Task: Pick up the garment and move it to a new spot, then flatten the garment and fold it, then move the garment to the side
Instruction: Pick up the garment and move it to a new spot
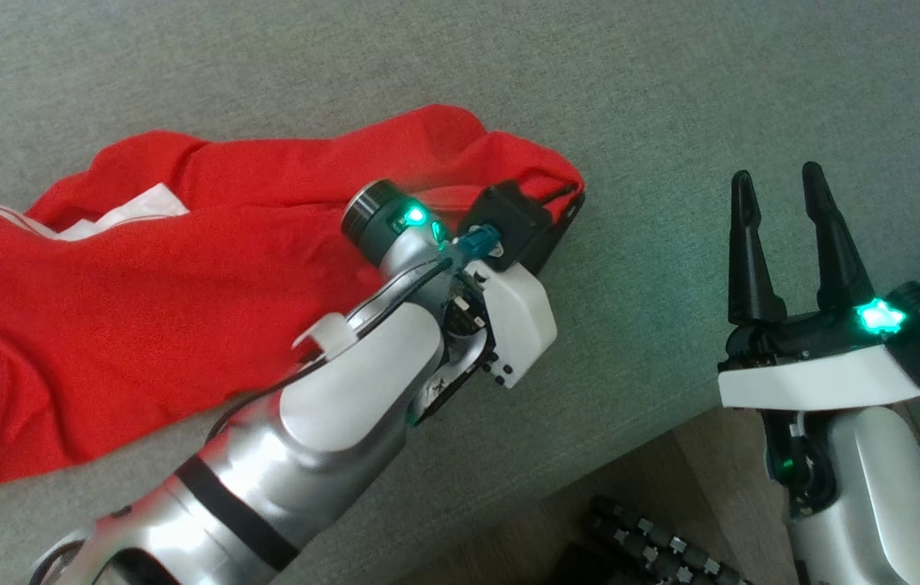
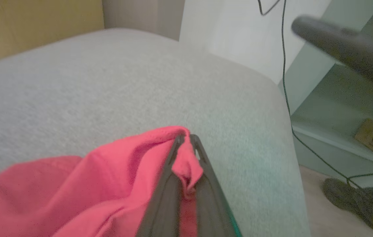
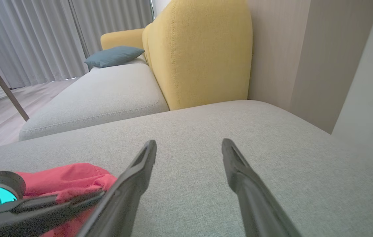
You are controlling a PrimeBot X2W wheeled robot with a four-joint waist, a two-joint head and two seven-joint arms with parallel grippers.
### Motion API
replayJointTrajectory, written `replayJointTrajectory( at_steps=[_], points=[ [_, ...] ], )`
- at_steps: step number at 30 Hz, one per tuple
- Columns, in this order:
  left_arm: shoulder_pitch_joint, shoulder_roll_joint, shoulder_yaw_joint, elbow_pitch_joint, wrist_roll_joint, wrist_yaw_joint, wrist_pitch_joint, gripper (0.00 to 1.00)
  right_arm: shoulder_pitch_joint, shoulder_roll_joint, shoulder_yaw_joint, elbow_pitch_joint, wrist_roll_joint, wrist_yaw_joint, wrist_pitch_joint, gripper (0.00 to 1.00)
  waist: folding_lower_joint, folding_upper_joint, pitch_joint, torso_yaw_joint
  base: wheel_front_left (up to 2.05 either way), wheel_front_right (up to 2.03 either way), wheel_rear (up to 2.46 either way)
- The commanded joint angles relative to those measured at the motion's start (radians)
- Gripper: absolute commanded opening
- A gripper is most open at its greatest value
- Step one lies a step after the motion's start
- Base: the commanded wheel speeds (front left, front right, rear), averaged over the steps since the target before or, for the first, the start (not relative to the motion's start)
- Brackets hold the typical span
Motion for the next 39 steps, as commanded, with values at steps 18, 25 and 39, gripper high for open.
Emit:
replayJointTrajectory(
  at_steps=[18, 25, 39],
  points=[
    [0.037, 0.062, 0.023, -0.139, -0.029, 0.108, -0.224, 1.00, 0.038, -0.004, -0.058, -0.055, -0.075, 0.008, 0.049, 1.00, 0.0000, 0.0000, -0.161, 0.234, 0.00, 0.00, 0.00],
    [0.152, 0.184, 0.178, -0.217, -0.065, 0.238, -0.260, 1.00, 0.064, -0.004, -0.075, -0.110, -0.106, 0.008, 0.102, 1.00, 0.0000, 0.0000, -0.188, 0.336, 0.00, 0.00, 0.00],
    [0.406, 0.304, 0.440, -0.387, -0.046, 0.349, -0.270, 1.00, 0.113, -0.010, -0.096, -0.148, -0.129, 0.008, 0.157, 1.00, 0.0000, 0.0000, -0.234, 0.432, 0.00, 0.00, 0.00]
  ],
)
